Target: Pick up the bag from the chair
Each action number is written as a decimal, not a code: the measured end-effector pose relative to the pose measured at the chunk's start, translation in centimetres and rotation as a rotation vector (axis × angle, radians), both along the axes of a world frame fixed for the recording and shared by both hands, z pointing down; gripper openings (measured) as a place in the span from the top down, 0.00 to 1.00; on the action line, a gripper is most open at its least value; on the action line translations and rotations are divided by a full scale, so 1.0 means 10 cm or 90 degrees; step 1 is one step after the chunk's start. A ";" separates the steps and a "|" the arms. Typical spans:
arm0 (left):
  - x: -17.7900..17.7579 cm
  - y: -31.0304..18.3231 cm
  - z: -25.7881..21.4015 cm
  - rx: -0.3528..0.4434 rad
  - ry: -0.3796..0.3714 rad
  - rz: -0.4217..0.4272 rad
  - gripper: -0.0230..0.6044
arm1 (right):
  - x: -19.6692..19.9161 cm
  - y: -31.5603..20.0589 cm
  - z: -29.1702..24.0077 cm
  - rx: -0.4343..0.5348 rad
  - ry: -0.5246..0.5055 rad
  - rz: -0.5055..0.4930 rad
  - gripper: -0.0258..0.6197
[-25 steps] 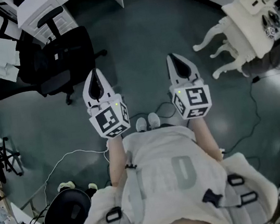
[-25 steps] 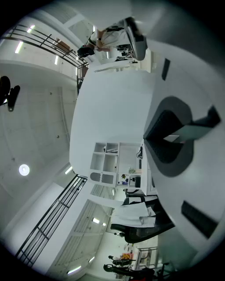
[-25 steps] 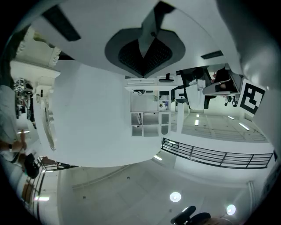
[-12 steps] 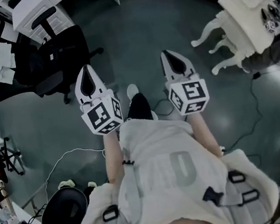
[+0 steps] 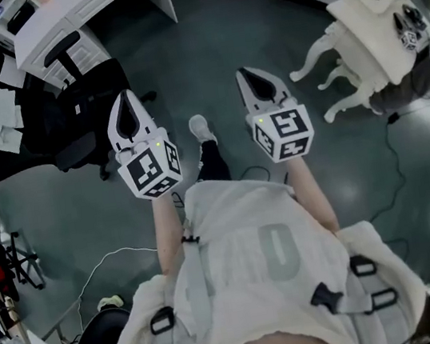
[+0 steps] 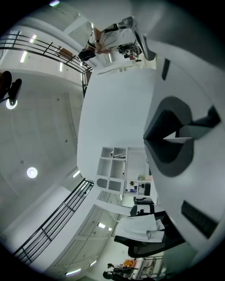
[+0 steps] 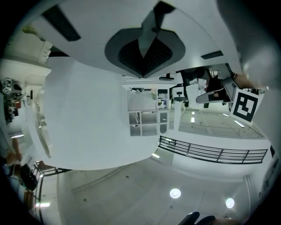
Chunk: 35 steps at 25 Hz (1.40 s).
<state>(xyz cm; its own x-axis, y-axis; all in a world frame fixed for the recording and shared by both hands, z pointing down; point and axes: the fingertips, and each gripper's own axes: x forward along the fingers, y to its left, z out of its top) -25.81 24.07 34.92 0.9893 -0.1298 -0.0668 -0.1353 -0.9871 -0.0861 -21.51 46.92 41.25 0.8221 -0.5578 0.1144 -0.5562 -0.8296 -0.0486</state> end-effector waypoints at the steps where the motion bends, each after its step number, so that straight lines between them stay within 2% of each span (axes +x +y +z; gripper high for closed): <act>1: 0.07 -0.04 0.01 0.000 0.001 0.000 0.96 | 0.06 -0.04 -0.01 -0.002 0.002 -0.003 0.95; 6: 0.45 -0.25 0.01 -0.011 0.008 0.002 0.95 | 0.36 -0.25 -0.06 -0.013 0.019 -0.016 0.95; 13: 1.25 -0.43 0.11 -0.010 -0.022 0.012 0.95 | 1.09 -0.59 0.00 -0.017 -0.006 -0.040 0.95; 18: 2.00 -0.77 0.08 -0.017 -0.030 0.010 0.96 | 1.82 -1.00 0.01 -0.029 -0.026 -0.058 0.95; 23: 2.71 -1.27 0.07 -0.082 -0.027 0.001 0.96 | 2.67 -1.50 0.04 -0.041 -0.055 -0.079 0.95; 29: 3.36 -2.02 0.12 -0.124 -0.023 -0.053 0.96 | 3.53 -2.25 -0.08 -0.061 -0.055 -0.111 0.95; 35: 3.36 -2.61 0.09 -0.136 -0.009 -0.144 0.95 | 3.79 -2.99 -0.28 -0.081 -0.016 -0.212 0.95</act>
<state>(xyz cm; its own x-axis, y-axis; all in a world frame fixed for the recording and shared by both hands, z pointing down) 7.83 -2.00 35.86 0.9345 -0.3560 -0.0014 -0.3534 -0.9281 0.1174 16.35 17.00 38.42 0.5935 -0.7749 0.2176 -0.7972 -0.6031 0.0265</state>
